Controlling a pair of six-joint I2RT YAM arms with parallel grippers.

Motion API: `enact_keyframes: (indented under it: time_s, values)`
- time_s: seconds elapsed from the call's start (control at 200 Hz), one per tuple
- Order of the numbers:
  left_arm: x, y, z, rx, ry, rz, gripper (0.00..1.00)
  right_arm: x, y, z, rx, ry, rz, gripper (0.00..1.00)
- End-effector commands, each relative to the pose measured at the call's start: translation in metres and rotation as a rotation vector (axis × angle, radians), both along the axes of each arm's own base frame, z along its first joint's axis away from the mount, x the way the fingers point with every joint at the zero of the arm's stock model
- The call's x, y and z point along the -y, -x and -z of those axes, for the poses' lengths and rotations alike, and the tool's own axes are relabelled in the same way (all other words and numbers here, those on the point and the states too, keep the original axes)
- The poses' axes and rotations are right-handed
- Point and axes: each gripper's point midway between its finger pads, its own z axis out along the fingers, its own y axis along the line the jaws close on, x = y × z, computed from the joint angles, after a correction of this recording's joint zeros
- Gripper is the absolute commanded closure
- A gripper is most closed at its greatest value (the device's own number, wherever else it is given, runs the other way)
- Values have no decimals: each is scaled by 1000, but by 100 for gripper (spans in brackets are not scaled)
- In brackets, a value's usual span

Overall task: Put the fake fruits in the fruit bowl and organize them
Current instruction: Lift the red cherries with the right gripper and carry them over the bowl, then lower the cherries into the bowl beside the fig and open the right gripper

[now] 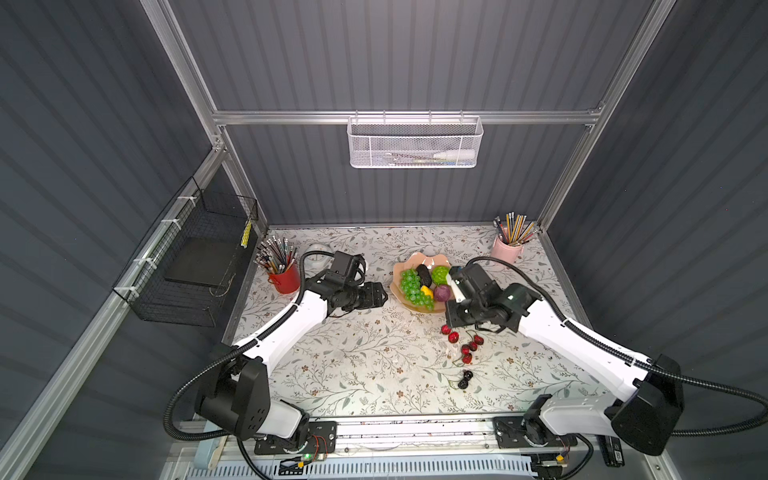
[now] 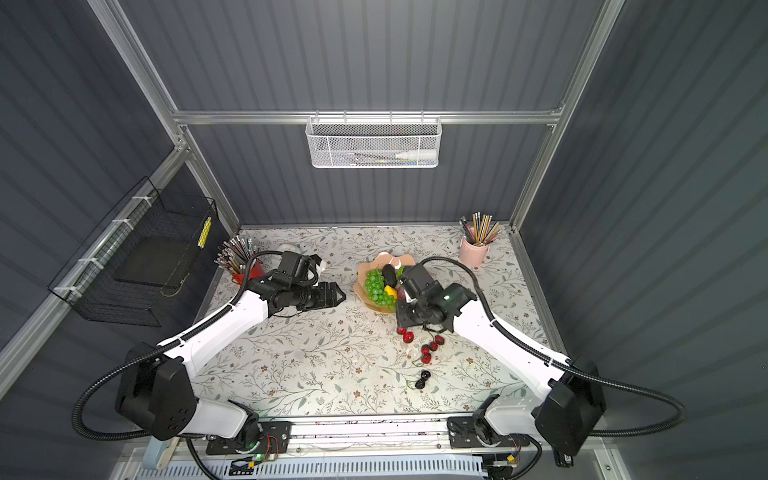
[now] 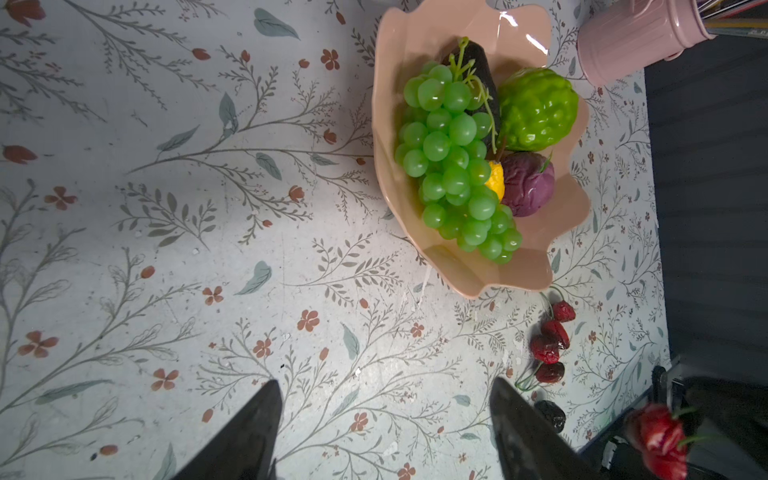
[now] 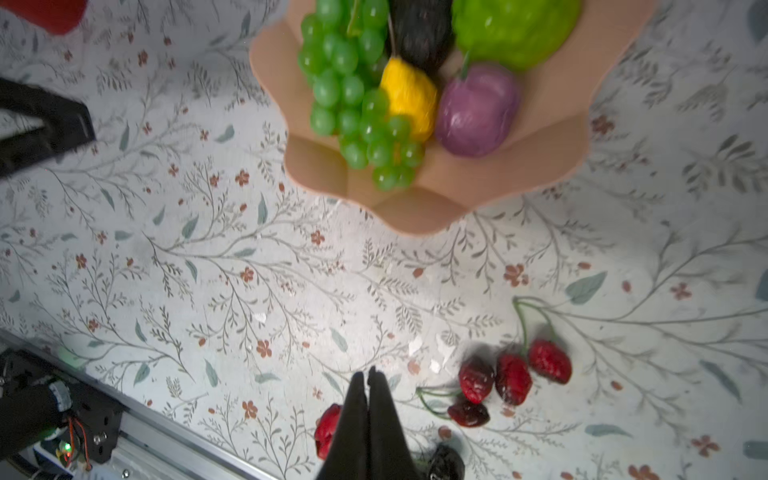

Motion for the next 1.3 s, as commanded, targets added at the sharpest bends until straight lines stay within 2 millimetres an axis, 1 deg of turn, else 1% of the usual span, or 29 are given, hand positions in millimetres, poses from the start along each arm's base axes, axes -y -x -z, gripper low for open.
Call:
enact_keyframes:
  time_s: [0.0,0.095,0.225,0.33,0.42,0.505,0.63,0.77,0.936,1.011,1.136,1.161,1.216,1.296]
  values:
    - [-5,8,3,-14,-6,-33,21,-7,-37,-2,57,-4,-20,100]
    - [-8,9,1,-11,-16,-42,21,-18,-63,4,72,-12,-25,100]
    - [-12,9,-1,-8,-36,-43,21,-33,-87,18,75,-4,-37,100]
    - [-13,10,0,-14,-46,-43,21,-34,-103,29,79,24,-25,100]
    - [-13,9,-1,-12,-49,-43,21,-33,-111,38,74,38,-16,100]
    - [-13,9,-2,-10,-53,-45,21,-29,-114,46,58,60,-5,100]
    - [-13,8,-2,-11,-51,-46,21,-23,-114,58,60,91,-9,100]
    - [-10,6,2,-23,-48,-41,21,-19,-118,70,49,124,-23,100]
    - [-8,4,1,-21,-41,-42,21,-18,-123,86,31,136,-22,100]
    - [-8,3,0,-19,-42,-44,21,-19,-124,89,27,132,-22,100]
    - [-7,1,-2,-16,-41,-44,21,-20,-126,86,35,124,-22,100]
    - [-7,1,-2,-15,-40,-44,21,-20,-125,87,35,128,-23,97]
    - [-6,0,-2,-13,-36,-43,21,-19,-125,86,35,138,-29,84]
    - [-6,0,-2,-15,-33,-45,21,-18,-125,80,48,147,-42,81]
